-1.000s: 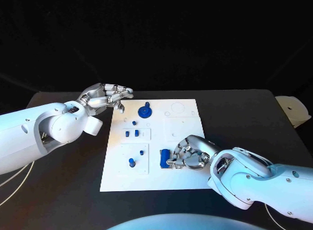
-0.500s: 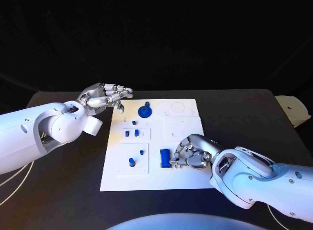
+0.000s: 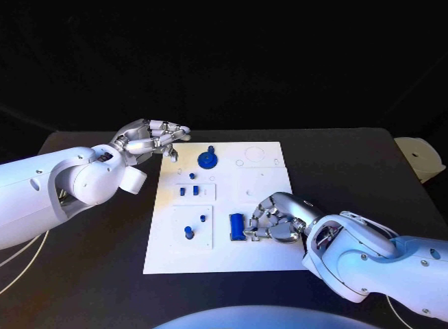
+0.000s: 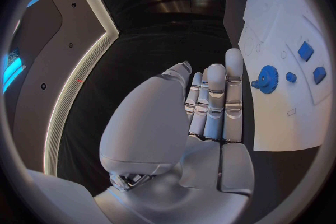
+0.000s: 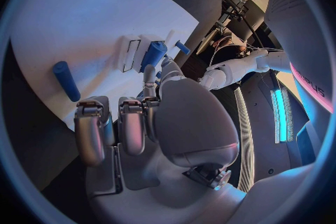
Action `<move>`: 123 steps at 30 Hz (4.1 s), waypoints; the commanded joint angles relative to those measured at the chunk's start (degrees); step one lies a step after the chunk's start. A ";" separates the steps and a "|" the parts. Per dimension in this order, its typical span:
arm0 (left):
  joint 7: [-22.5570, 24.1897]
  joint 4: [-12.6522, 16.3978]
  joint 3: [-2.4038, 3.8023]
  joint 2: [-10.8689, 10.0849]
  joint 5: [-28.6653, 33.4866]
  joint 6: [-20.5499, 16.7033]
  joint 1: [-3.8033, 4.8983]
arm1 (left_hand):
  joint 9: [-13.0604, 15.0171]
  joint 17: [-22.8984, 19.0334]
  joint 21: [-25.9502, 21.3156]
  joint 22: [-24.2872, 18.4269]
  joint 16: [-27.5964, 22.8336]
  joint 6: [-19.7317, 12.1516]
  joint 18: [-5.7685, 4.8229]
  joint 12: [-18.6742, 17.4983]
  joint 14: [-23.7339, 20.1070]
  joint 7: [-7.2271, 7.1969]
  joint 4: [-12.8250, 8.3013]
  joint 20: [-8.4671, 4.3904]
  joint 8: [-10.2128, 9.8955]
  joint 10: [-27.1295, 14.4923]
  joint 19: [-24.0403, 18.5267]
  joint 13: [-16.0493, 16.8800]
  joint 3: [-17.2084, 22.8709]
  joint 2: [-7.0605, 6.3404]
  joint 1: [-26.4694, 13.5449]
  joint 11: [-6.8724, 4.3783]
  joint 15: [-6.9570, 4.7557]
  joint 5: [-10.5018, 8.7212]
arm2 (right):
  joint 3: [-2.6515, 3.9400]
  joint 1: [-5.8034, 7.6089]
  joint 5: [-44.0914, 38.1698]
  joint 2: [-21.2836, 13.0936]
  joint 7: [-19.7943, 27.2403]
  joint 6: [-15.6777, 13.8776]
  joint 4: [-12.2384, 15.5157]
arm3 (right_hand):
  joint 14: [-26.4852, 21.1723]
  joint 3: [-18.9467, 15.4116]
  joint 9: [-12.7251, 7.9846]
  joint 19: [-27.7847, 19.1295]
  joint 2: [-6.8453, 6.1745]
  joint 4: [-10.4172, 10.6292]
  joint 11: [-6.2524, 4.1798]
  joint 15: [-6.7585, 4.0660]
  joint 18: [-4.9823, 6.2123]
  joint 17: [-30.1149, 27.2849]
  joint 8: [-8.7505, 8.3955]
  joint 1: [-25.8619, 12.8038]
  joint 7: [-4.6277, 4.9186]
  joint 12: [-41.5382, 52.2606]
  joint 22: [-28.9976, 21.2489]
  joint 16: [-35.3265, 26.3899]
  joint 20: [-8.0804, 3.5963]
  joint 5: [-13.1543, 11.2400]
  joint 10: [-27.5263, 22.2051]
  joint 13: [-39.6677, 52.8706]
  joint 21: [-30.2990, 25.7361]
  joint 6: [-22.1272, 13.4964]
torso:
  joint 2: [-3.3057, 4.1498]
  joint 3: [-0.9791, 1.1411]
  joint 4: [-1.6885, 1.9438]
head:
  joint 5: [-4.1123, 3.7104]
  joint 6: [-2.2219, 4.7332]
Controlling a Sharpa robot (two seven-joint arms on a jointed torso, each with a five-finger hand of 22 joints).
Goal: Assemble the parts on the task board
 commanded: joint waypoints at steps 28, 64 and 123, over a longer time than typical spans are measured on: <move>0.42 0.30 0.03 -0.03 -0.11 0.84 0.02 | -0.06 -0.09 -0.33 -0.07 0.05 -0.46 0.35 0.20 -0.40 0.10 0.01 -0.05 0.14 -0.44 -0.24 0.06 0.36 -0.70 -0.06 -0.09 0.17 -0.16 | -0.13 -0.20 -1.71 3.65 -0.67 2.48 -4.10 | 5.73 0.48 0.04 5.89 -0.43 -0.12 -0.51 -0.55 -0.39 13.89 0.49 1.13 -0.62 -0.41 15.06 0.36 -0.33 -1.46 3.97 12.22 0.31 0.20 | 0.02 -0.05 0.05 | 0.27 -0.44; 0.38 0.16 0.00 0.15 -0.10 0.92 0.02 | -0.06 -0.09 -0.33 -0.07 0.05 -0.46 0.35 0.20 -0.40 0.10 0.01 -0.05 0.14 -0.44 -0.24 0.06 0.36 -0.70 -0.06 -0.09 0.17 -0.16 | -0.36 1.44 -7.52 -12.06 -1.99 2.84 -0.07 | 5.59 -0.71 -2.55 5.89 -0.23 0.26 1.91 1.46 -0.39 13.21 -4.48 -3.06 2.21 -1.90 15.06 0.12 1.28 -0.50 3.23 11.51 0.31 -3.51 | -0.28 -0.13 -0.61 | -1.12 0.47; -0.07 0.56 -0.05 -0.38 -0.17 1.07 0.02 | -0.09 -0.30 -0.38 -0.13 0.20 -0.58 0.35 0.57 -0.42 0.10 -0.01 -0.04 0.48 -0.59 -0.20 0.09 1.01 -0.94 -0.47 -0.09 0.18 -0.20 | -0.51 -2.65 -25.57 -5.03 -6.46 7.47 -3.49 | 5.70 16.06 -2.84 5.89 -3.41 -0.06 0.44 0.25 -0.39 13.82 -5.69 7.45 0.64 -1.81 15.06 0.30 0.36 1.35 3.36 11.76 0.31 -0.07 | -0.33 -0.17 -0.45 | -0.85 -0.17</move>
